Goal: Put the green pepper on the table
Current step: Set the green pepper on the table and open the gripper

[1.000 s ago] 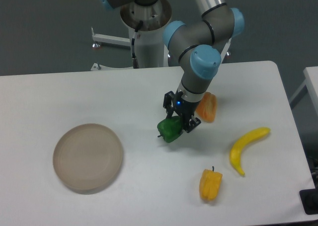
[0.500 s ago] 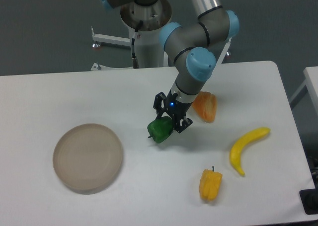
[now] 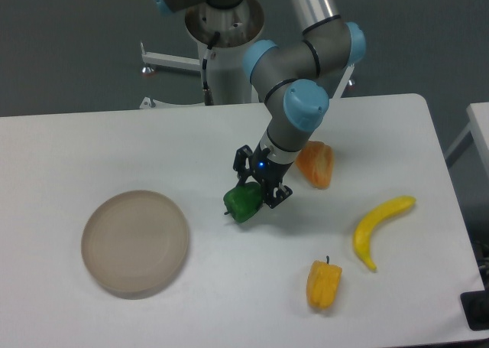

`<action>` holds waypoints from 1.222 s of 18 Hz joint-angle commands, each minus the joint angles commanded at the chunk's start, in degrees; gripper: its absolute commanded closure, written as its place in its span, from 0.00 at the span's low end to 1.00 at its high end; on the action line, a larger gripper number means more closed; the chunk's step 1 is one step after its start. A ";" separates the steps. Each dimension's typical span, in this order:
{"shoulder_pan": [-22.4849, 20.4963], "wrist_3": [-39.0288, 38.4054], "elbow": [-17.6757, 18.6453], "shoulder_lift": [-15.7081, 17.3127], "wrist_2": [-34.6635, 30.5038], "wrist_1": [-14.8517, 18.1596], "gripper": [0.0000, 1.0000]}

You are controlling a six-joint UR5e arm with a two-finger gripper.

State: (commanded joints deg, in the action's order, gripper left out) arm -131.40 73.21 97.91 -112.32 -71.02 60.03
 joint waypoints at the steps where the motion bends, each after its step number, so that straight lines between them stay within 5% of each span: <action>1: 0.00 0.00 0.00 0.00 0.00 0.00 0.62; 18: 0.00 -0.35 -0.17 -0.70 0.00 0.00 0.55; 20: 0.00 -0.18 -0.18 -0.79 -0.09 0.00 0.43; 22: 0.00 -0.35 -0.35 -0.79 0.00 0.00 0.18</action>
State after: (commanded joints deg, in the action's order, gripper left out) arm -131.40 72.86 97.56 -113.12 -71.02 60.03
